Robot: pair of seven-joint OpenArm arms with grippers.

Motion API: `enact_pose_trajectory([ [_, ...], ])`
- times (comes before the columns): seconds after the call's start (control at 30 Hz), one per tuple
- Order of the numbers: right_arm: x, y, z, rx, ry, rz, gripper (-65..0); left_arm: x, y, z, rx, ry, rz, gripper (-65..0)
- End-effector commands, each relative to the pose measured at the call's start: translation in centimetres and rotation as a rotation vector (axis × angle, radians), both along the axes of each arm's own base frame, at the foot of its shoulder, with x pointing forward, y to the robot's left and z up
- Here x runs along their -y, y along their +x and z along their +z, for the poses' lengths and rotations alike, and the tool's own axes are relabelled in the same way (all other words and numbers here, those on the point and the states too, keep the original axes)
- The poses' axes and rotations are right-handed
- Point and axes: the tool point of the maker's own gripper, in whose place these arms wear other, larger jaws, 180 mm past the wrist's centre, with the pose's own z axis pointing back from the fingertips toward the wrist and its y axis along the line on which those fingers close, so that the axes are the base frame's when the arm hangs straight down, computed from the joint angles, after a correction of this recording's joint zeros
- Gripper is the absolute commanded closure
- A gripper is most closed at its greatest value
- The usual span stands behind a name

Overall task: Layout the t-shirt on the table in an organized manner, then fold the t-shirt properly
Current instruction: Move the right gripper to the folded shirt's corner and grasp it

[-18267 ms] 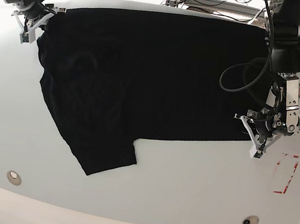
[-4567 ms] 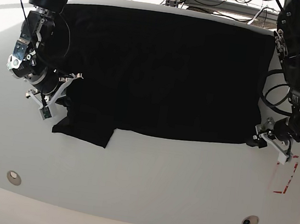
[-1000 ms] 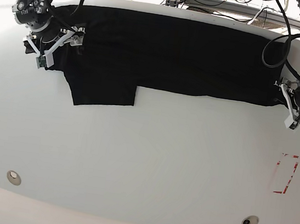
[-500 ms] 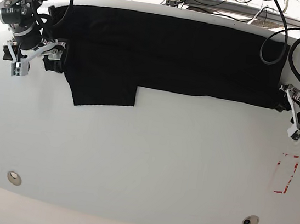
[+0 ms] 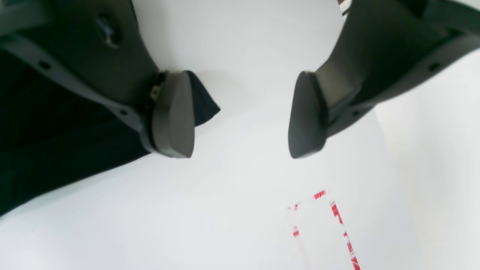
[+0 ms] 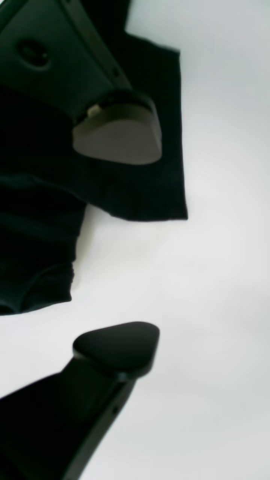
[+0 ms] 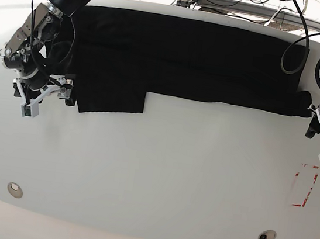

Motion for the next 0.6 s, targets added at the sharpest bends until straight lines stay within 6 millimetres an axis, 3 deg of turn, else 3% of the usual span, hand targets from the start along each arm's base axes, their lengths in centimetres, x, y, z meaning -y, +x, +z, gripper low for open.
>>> enact_pose_trajectory([
  [0.0, 0.2, 1.9, 0.0, 0.041, 0.018, -0.001, -63.6, -0.7, 0.4, 1.4, 0.033, 0.027, 0.001, -37.4],
  [0.27, -0.5, 2.0, -4.4, -0.049, 0.072, 0.023, -63.6, -1.4, 0.1, 1.6, 0.040, 0.026, 0.027, -37.4],
  [0.57, -3.2, 1.4, -6.0, -0.091, 0.121, 0.102, -63.6, -1.4, 0.1, 1.5, 0.040, 0.023, 0.029, -37.4],
])
